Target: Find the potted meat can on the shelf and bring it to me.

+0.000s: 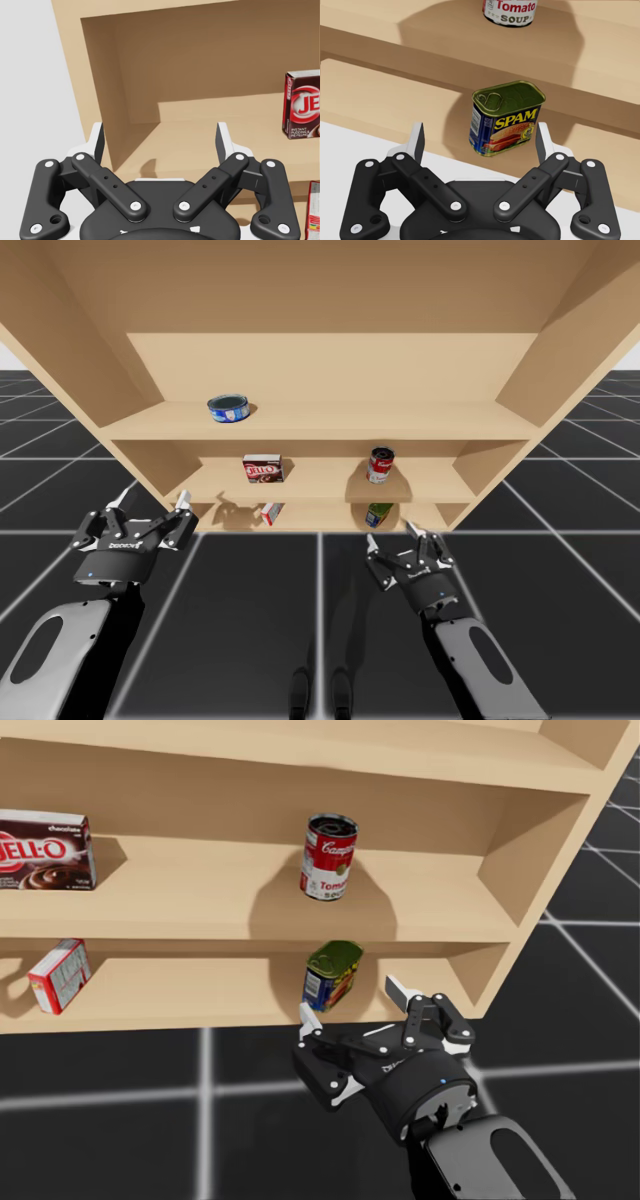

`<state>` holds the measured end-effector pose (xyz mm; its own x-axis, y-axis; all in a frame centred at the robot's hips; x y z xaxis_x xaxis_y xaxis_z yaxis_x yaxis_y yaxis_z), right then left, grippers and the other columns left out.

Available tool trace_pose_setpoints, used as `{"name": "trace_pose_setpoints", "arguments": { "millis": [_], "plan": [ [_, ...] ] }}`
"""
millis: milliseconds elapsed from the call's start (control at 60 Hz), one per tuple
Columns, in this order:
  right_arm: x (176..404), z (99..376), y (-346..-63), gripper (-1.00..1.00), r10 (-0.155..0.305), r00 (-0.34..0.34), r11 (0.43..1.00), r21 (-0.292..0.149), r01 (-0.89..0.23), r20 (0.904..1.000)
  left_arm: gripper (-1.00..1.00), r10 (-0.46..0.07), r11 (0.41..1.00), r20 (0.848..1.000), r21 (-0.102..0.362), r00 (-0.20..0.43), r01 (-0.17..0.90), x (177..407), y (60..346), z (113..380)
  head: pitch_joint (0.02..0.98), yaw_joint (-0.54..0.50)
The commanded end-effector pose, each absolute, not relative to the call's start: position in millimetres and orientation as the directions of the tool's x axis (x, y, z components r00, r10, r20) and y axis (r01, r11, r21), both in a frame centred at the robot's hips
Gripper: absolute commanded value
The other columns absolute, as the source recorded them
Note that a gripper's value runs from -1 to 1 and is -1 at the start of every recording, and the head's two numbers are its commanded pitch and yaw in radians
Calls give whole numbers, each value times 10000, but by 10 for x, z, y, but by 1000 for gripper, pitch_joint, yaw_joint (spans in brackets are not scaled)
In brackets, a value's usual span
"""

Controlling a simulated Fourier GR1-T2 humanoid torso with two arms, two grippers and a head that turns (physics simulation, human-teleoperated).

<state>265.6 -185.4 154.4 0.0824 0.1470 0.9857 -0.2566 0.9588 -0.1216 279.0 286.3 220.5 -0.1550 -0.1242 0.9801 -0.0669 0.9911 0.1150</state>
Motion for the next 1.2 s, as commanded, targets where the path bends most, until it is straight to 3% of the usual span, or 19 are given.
{"name": "trace_pose_setpoints", "arguments": {
  "millis": [17, 150, 217, 750, 1200],
  "plan": [
    [2875, 1451, -1821, -1000, 1754, 1153, 9546, -1402, -2629, 9777, -1000, -1261, 9907, 9798, 1165, -1554, -698, 2790, 2870, 2202, 729, -228],
    [3065, 1382, -1829, -1000, 1893, 1492, 9561, -1476, -2531, 9705, -1000, -1276, 9905, 9797, 1177, -1549, -713, 2794, 2872, 2200, 731, -226],
    [3129, 1354, -1835, -1000, 1760, 1710, 9594, -1300, -2505, 9694, -1000, -1275, 9904, 9799, 1174, -1537, -733, 2793, 2874, 2200, 734, -223],
    [3677, 1107, -1887, -1000, 1942, 2393, 9675, -1455, -2066, 9513, -1000, -1318, 9895, 9798, 1210, -1501, -794, 2800, 2879, 2192, 744, -218],
    [3859, 945, -1816, -1000, 2242, 2494, 9637, -1762, -2007, 9421, -1000, -1320, 9895, 9796, 1213, -1513, -780, 2800, 2877, 2192, 745, -218]
  ]
}}
